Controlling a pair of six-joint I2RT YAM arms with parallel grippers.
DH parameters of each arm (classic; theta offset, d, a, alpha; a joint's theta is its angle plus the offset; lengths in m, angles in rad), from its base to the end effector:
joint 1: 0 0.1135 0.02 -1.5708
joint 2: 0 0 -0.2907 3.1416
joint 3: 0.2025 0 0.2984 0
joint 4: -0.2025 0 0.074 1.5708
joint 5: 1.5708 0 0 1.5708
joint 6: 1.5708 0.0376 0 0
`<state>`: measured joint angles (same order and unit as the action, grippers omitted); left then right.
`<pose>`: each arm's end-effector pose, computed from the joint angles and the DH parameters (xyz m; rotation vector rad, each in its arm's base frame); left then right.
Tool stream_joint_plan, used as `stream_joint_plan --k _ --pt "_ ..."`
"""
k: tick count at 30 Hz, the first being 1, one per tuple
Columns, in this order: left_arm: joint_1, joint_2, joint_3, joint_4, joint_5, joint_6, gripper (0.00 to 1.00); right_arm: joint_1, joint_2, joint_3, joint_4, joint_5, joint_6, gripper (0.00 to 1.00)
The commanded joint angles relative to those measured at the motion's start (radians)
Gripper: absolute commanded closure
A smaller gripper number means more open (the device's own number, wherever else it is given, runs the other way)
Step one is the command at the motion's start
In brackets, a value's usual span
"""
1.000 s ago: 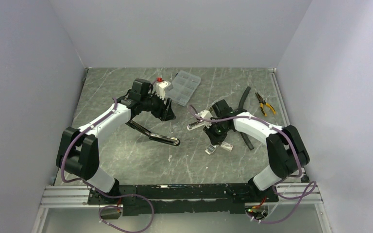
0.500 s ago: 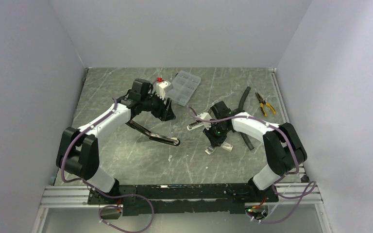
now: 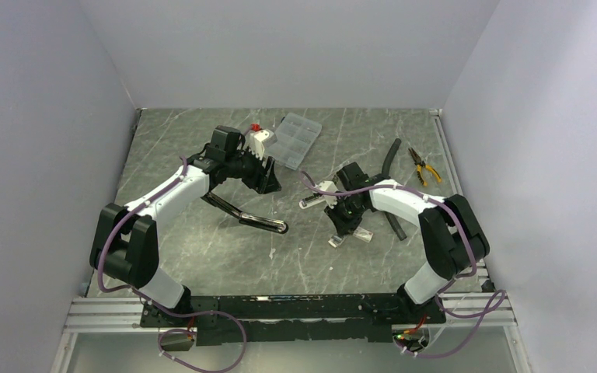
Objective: Load the staples into the stapler
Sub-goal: Pick up the staple from the staple box.
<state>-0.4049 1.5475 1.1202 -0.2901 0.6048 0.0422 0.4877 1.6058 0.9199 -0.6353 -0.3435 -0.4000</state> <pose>0.3438 -0.1706 0.2686 0.8144 2.1348 -0.8797 0.2780 0.1618 0.1593 -1.2865 2.5605 0.5122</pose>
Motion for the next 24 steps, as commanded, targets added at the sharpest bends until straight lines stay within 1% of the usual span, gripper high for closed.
stream_joint_plan --k 1,13,24 --pt "0.004 -0.022 0.013 0.019 0.011 0.024 0.33 0.002 0.007 -0.002 0.020 -0.021 -0.002 0.87" --pt "0.003 -0.024 0.012 0.017 0.010 0.028 0.33 -0.004 -0.002 0.016 0.005 -0.032 -0.005 1.00" --pt "0.002 -0.020 0.023 0.008 0.006 0.044 0.33 -0.020 -0.018 0.040 -0.042 -0.110 -0.027 1.00"
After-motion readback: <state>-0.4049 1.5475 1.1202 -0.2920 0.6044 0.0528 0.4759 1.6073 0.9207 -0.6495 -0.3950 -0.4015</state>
